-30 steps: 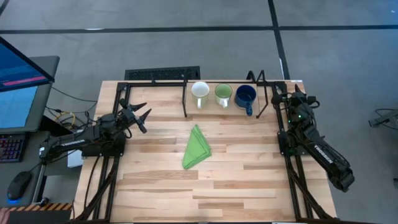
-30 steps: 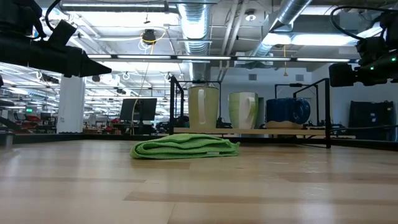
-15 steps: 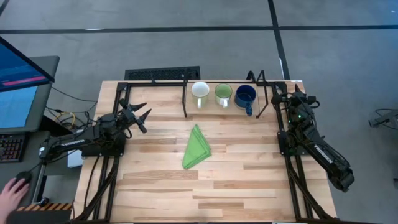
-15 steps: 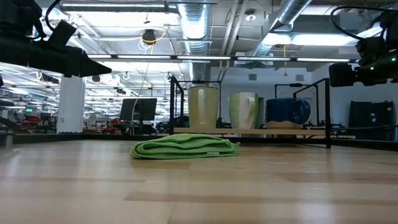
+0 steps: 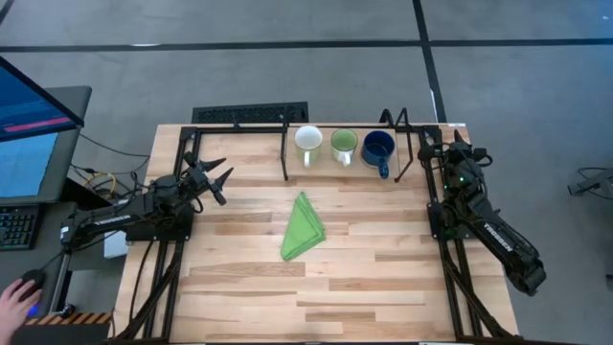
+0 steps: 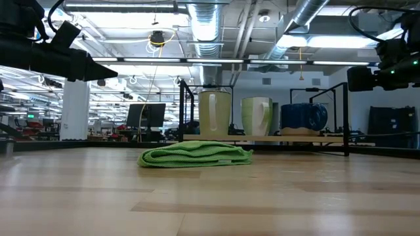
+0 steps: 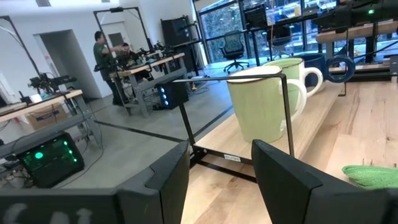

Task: Stack small to large cups/mugs on shelf
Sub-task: Return to Home Position

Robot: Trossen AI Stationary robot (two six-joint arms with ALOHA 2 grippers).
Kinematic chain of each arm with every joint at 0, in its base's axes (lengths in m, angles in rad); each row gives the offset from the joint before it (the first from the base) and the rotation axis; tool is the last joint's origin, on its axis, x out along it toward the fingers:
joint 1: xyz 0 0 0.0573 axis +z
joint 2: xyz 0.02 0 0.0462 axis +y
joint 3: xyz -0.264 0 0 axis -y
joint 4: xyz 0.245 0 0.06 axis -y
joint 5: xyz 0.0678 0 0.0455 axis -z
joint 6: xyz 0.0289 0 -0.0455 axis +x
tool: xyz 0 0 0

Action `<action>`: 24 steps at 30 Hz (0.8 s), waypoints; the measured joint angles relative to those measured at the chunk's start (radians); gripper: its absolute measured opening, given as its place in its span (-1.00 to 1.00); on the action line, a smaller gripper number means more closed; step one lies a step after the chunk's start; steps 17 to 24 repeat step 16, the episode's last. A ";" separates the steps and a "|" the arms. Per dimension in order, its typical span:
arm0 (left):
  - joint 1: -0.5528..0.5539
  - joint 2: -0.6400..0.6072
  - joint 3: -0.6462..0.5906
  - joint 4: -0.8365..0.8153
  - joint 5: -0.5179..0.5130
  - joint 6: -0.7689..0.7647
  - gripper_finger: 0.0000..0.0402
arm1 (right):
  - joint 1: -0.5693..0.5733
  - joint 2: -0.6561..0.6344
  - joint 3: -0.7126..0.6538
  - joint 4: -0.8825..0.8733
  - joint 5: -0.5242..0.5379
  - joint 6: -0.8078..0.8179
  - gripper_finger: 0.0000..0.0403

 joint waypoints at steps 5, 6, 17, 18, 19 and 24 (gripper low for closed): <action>0.000 0.000 0.000 0.000 0.000 -0.006 -0.17 | 0.000 0.000 0.000 0.000 0.000 0.000 0.22; 0.000 0.000 0.000 0.000 0.000 -0.006 -0.17 | 0.000 0.000 0.000 0.000 0.000 0.000 0.22; 0.000 0.000 0.000 0.000 0.000 0.000 -0.17 | 0.000 0.000 0.000 0.000 0.000 0.000 0.22; 0.000 0.000 0.000 0.000 0.000 0.000 -0.17 | 0.000 0.000 0.000 0.000 0.000 0.000 0.22; 0.000 0.000 0.000 0.000 0.000 0.000 -0.17 | 0.000 0.000 0.000 0.000 0.000 0.000 0.22; 0.000 0.000 0.000 0.000 0.000 0.000 -0.17 | 0.000 0.000 0.000 0.000 0.000 0.000 0.22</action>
